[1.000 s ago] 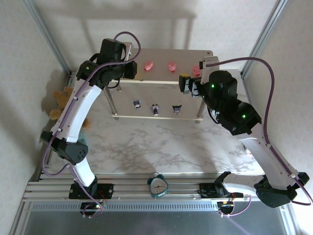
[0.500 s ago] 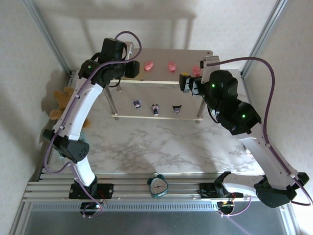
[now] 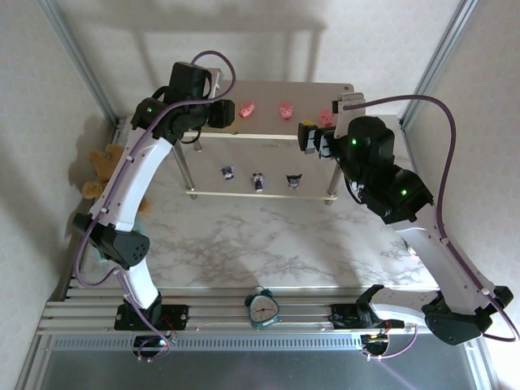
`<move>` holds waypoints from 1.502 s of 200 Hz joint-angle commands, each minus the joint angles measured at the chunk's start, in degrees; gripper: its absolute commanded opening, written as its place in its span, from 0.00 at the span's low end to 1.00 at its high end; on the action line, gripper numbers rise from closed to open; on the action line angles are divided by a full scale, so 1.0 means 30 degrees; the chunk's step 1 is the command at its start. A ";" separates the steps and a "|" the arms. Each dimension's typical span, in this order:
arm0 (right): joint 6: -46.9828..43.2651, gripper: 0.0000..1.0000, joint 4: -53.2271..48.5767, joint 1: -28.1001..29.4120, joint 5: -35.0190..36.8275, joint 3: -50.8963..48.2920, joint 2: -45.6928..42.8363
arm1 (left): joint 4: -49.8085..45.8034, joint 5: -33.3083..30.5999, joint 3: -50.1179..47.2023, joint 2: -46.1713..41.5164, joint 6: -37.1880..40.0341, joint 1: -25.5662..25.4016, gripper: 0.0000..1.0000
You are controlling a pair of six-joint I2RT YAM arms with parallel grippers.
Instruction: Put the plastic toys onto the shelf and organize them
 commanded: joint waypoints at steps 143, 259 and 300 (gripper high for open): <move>-0.0329 0.95 0.0550 -0.0168 0.0782 0.0145 -0.0360 | 0.3539 -0.1347 0.1433 -0.1547 0.0056 0.0086 0.40; 0.0332 0.86 -0.0334 -0.0180 0.0670 0.0950 -0.0507 | 0.0861 0.0372 0.4395 0.0912 0.0858 -0.2285 0.16; 0.0491 0.86 -0.0424 -0.0177 0.0606 0.0969 -0.0593 | 0.0786 0.0463 0.4395 0.1290 0.0576 -0.2521 0.15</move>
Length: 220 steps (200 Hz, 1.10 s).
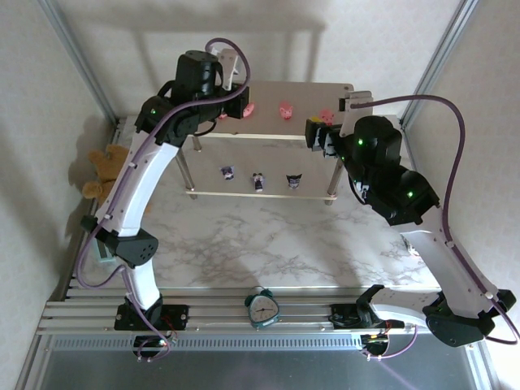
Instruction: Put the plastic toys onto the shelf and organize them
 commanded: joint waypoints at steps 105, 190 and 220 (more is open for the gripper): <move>0.0499 0.86 -0.0022 -0.0094 0.0129 0.0068 -0.0668 | -0.1673 -0.0458 0.0287 0.1265 -0.0491 -0.0168 0.16; 0.0536 0.86 -0.0103 -0.0117 0.0096 -0.0017 -0.0785 | -0.1807 -0.0962 0.0316 0.1721 -0.0469 -0.0183 0.16; 0.0576 0.87 -0.0044 -0.0117 0.0067 -0.0103 -0.0831 | -0.2020 -0.1016 0.0315 0.1895 -0.0432 -0.0194 0.16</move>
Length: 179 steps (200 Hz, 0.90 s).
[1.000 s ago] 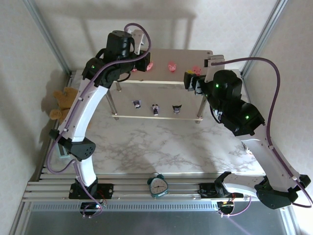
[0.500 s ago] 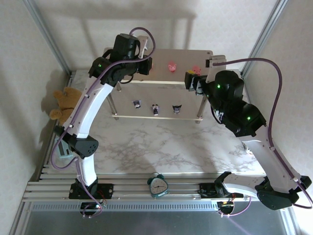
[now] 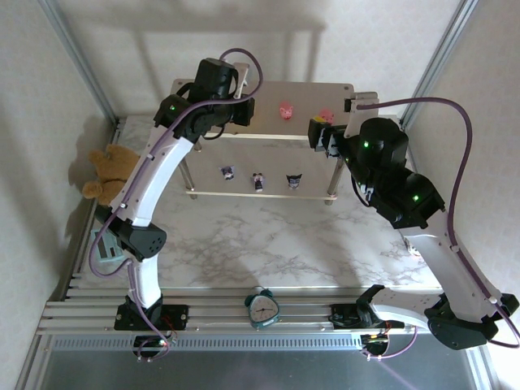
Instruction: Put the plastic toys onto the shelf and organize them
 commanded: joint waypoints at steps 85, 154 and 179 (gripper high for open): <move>0.0194 0.86 0.0137 -0.0117 0.0103 -0.0273 -0.0520 | -0.0153 0.0487 0.0329 0.0499 -0.0346 -0.0136 0.17; 0.0164 0.86 0.0138 -0.0114 0.0187 -0.0391 -0.0642 | 0.0499 0.1052 0.0373 0.0661 -0.0581 -0.0257 0.16; 0.0164 0.86 0.0168 -0.0116 0.0191 -0.0416 -0.0650 | 0.0682 0.1224 0.0488 0.0704 -0.0667 -0.0285 0.16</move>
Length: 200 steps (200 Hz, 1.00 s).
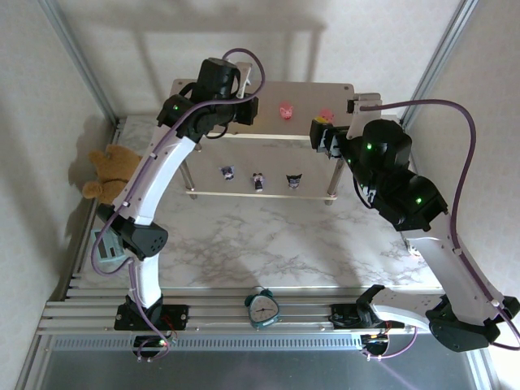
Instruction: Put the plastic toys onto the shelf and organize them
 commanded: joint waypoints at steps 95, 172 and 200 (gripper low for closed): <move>0.0150 0.86 0.0219 -0.0113 0.0096 -0.0157 -0.0336 | 0.0418 0.0537 0.0579 -0.0045 -0.0474 -0.0297 0.18; 0.0238 0.86 0.0117 -0.0102 0.0066 -0.0179 -0.0614 | 0.0918 0.0067 0.0524 -0.0593 -0.0534 -0.0294 0.20; 0.0238 0.87 0.0149 -0.0091 0.0108 -0.0186 -0.0631 | 0.1578 -0.0483 0.0428 -0.1344 -0.0368 -0.0490 0.24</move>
